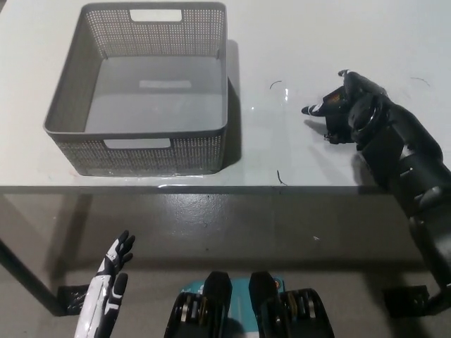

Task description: Use the right hand to pick up a black power cord and place it into a container on the left hand side

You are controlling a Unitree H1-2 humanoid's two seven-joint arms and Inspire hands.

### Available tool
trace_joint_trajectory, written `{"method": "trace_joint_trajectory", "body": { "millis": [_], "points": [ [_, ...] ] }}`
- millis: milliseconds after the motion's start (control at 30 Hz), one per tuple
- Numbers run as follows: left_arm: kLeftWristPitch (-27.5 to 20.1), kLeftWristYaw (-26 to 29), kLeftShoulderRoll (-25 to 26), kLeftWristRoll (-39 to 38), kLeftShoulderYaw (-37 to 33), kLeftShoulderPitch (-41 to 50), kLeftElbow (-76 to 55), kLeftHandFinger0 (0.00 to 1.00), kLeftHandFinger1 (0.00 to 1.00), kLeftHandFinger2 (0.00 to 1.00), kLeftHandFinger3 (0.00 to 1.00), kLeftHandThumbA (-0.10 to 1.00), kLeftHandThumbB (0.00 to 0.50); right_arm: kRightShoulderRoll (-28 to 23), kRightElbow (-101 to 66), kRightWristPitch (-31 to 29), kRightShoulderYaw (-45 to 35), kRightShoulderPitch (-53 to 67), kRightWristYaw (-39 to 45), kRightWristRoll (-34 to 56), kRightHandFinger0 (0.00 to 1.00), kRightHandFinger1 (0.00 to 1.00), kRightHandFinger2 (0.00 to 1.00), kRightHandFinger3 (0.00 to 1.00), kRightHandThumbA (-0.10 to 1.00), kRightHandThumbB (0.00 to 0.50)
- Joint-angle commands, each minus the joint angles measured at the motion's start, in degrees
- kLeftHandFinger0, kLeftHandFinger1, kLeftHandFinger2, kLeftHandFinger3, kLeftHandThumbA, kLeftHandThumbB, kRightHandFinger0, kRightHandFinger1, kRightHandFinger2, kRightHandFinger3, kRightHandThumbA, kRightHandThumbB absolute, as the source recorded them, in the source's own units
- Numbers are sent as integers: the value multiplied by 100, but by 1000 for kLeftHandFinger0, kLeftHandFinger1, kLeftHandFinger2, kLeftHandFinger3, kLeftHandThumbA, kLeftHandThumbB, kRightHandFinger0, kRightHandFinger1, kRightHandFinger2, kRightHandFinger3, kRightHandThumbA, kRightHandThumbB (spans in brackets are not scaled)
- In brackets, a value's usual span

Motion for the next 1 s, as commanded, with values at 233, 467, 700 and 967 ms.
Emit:
{"method": "trace_joint_trajectory", "body": {
  "millis": [233,467,700,967],
  "points": [
    [-234,192,94,-156,53,-51,-224,1000,1000,1000,1000,1000,234,127,186,-52,285,-10,-51,135,1000,1000,1000,1000,892,500],
    [-234,179,163,-248,60,-99,-229,1000,1000,1000,1000,1000,242,200,269,28,527,168,-27,130,1000,1000,1000,1000,878,484],
    [-234,215,188,-259,33,-164,-196,1000,1000,1000,1000,1000,233,207,298,-6,620,311,-112,159,1000,1000,1000,1000,833,500],
    [-234,221,190,-270,48,-211,-211,1000,1000,1000,1000,1000,250,126,249,-373,779,475,-1553,61,305,373,525,980,-96,269]
  ]
}}
